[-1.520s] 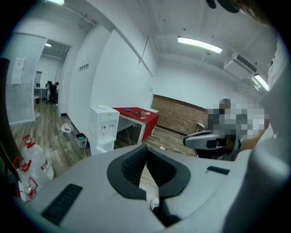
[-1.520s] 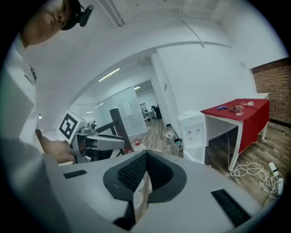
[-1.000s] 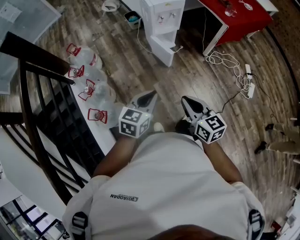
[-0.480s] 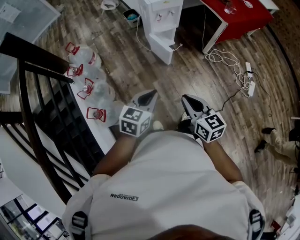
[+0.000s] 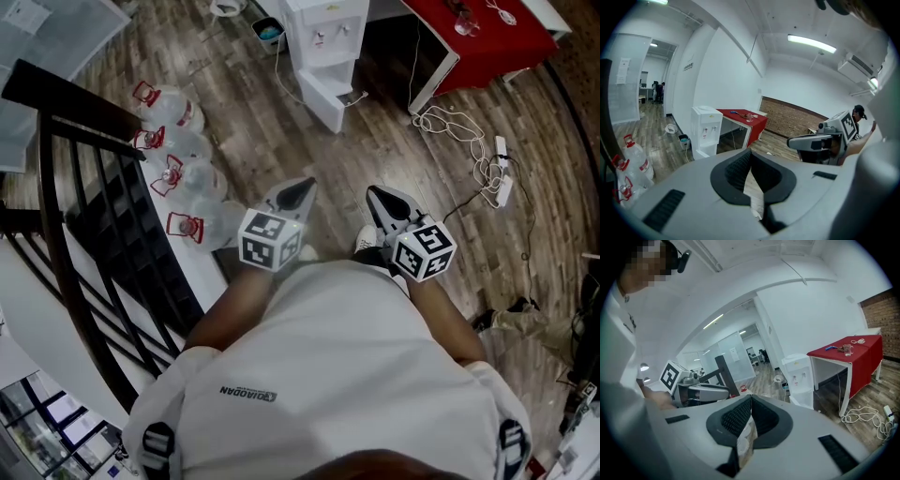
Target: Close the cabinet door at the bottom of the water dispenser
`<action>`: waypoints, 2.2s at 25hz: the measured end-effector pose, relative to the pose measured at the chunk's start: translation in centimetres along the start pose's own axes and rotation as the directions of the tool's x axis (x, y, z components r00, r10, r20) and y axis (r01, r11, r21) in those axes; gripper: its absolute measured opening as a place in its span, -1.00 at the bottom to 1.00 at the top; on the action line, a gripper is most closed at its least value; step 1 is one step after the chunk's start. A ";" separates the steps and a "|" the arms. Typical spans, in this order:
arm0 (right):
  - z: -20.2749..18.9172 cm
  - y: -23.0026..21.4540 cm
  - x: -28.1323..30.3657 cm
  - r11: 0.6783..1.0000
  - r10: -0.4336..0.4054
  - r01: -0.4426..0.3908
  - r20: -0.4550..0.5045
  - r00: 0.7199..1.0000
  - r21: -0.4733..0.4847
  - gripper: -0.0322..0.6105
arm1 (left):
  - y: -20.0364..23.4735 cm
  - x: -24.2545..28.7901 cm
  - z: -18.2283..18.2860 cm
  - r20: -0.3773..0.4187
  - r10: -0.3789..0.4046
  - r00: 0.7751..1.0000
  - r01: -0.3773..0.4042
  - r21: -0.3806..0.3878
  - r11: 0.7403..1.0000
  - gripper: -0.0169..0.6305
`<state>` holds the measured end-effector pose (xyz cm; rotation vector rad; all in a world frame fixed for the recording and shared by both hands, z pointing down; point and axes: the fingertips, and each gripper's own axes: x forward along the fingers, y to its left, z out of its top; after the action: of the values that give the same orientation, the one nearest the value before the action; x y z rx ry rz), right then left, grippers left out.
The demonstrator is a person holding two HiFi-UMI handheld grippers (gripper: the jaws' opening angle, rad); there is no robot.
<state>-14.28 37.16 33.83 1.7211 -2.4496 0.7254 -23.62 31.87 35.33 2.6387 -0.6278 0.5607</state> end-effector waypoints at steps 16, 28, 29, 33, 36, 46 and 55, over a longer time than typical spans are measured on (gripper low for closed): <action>2.8 -11.5 -3.0 0.995 0.087 -0.086 -0.010 0.996 0.040 -0.83 | -5.4 9.6 3.0 -0.025 0.096 0.995 -0.097 -0.004 0.995 -0.96; 2.3 -16.7 -2.2 0.993 0.088 -0.084 -0.040 0.995 0.083 -0.83 | -3.7 12.6 2.8 -0.069 0.147 0.987 -0.150 -0.045 0.988 -0.96; 2.4 -17.1 -1.9 0.994 0.085 -0.082 -0.046 0.995 0.078 -0.83 | -3.4 13.1 3.0 -0.069 0.145 0.987 -0.149 -0.052 0.988 -0.96; 3.1 -18.9 0.1 0.996 0.076 -0.072 -0.076 0.994 0.054 -0.83 | -1.5 15.1 3.9 -0.071 0.137 0.988 -0.143 -0.080 0.986 -0.96; 3.7 -20.6 2.3 0.997 0.074 -0.070 -0.105 0.992 0.043 -0.83 | 0.7 17.0 4.7 -0.073 0.141 0.987 -0.147 -0.077 0.986 -0.96; 7.1 -26.7 14.1 0.992 0.083 -0.102 -0.229 0.970 -0.072 -0.83 | 10.9 24.6 9.6 -0.063 0.163 0.985 -0.168 -0.091 0.982 -0.96; 6.2 -30.6 23.9 0.991 0.082 -0.112 -0.351 0.933 -0.068 -0.83 | 20.6 28.4 10.1 -0.099 0.222 0.970 -0.233 -0.117 0.966 -0.96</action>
<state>5.69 5.60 46.23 1.3153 -2.2936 0.8369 -7.50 0.56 44.97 2.4258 -0.9160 0.6710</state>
